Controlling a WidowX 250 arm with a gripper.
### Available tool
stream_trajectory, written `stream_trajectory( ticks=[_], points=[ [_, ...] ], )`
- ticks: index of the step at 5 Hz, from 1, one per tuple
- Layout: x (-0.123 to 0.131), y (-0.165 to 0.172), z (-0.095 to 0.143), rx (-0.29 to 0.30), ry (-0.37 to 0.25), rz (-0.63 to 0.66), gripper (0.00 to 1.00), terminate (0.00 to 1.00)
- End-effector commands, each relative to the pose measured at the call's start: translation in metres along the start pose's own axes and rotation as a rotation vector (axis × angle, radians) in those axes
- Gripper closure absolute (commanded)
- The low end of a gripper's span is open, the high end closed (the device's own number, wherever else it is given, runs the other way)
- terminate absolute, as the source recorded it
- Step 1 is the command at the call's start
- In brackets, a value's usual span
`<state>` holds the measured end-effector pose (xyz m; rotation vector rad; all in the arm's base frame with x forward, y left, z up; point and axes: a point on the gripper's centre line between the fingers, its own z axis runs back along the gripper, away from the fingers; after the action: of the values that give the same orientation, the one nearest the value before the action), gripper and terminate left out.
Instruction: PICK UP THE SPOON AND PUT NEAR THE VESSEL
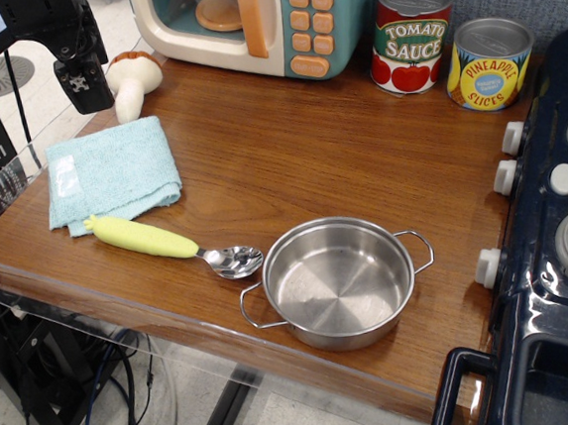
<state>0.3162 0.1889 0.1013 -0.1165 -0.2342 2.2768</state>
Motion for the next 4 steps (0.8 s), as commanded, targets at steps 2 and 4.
stream_trajectory(
  ticks=[2,4],
  points=[
    [0.003,0.009,0.009,-0.007,0.013,-0.048,0.00,0.00],
    [0.011,0.043,0.016,-0.010,0.005,-0.228,0.00,0.00]
  ],
)
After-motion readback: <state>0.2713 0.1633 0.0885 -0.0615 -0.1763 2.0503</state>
